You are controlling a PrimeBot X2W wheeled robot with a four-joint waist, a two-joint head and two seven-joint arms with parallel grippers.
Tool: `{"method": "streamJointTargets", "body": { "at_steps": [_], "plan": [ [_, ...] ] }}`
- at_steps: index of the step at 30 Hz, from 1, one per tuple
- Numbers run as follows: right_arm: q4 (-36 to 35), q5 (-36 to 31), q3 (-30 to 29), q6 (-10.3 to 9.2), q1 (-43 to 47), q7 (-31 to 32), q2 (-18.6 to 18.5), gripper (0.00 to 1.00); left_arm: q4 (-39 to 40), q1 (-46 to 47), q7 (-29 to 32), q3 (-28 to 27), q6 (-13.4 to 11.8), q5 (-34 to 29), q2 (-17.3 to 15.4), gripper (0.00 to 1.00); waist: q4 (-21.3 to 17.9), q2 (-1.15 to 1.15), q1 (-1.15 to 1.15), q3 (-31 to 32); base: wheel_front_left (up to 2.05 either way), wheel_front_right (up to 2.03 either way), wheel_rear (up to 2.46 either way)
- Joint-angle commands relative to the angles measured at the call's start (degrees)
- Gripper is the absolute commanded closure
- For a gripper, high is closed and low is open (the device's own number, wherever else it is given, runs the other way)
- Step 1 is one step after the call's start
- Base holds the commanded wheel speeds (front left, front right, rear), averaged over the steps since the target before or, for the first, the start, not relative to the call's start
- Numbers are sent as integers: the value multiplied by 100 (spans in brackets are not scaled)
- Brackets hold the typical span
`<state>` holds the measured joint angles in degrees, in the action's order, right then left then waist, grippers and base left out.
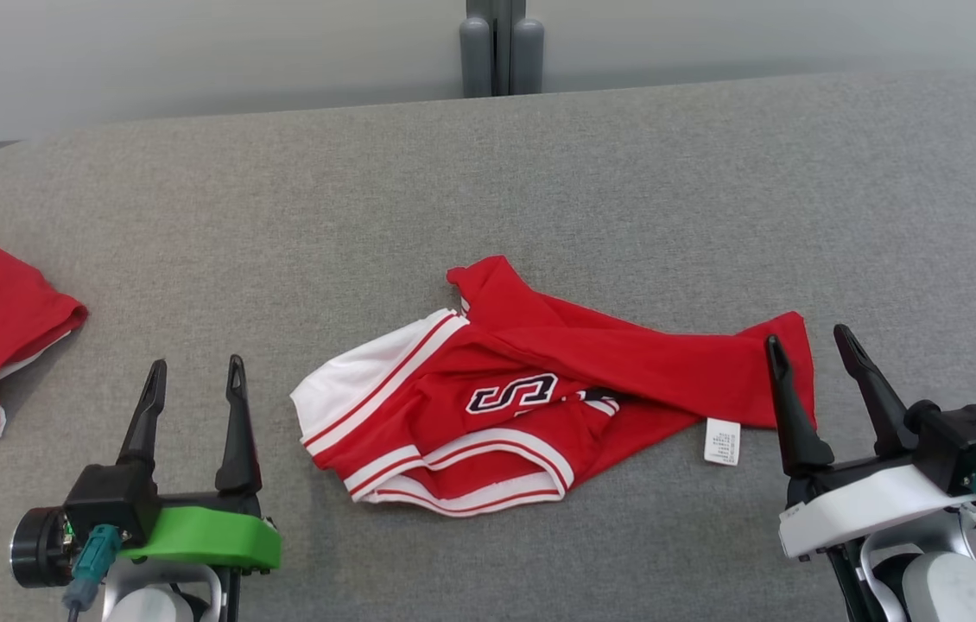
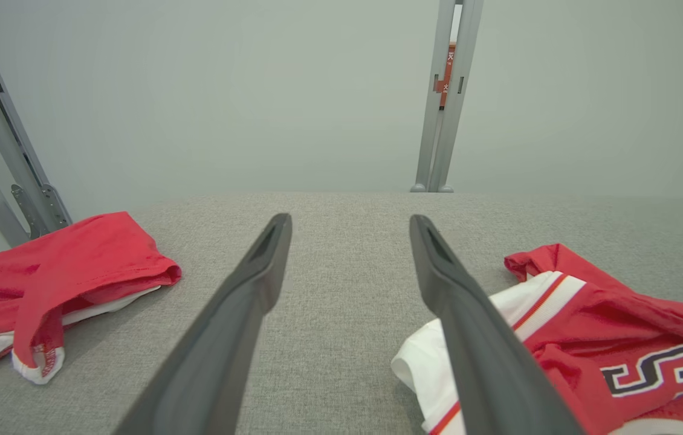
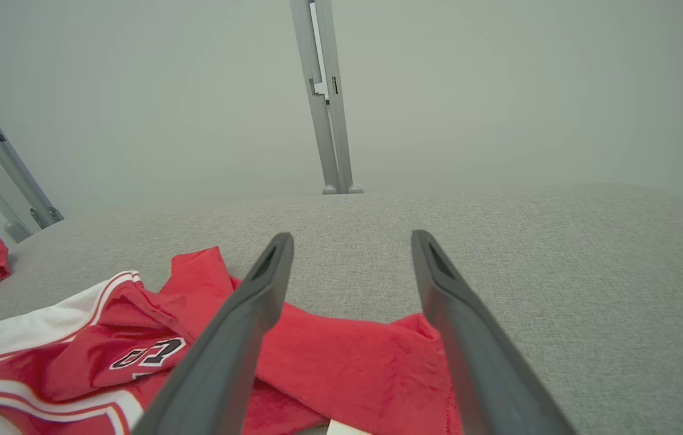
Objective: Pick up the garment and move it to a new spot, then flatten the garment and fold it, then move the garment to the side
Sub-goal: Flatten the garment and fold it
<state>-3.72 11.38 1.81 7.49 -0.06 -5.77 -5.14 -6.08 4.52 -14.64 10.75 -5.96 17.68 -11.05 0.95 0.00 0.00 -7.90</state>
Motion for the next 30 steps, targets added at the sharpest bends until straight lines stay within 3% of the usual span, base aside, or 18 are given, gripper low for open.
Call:
{"method": "streamJointTargets", "body": {
  "at_steps": [1,17,30],
  "plan": [
    [-45,8,-3,0,68,23,-2,0,28,-57,32,-6,24,19,-48,0,-44,0,0,61,0,0,0],
    [84,37,-163,0,133,111,-27,0,337,-54,222,122,-110,-22,-82,0,-18,0,0,-89,0,0,0],
    [1899,304,-491,0,-288,-166,-126,0,308,490,149,280,14,-100,-61,0,8,0,0,-763,0,0,0]
  ]
}}
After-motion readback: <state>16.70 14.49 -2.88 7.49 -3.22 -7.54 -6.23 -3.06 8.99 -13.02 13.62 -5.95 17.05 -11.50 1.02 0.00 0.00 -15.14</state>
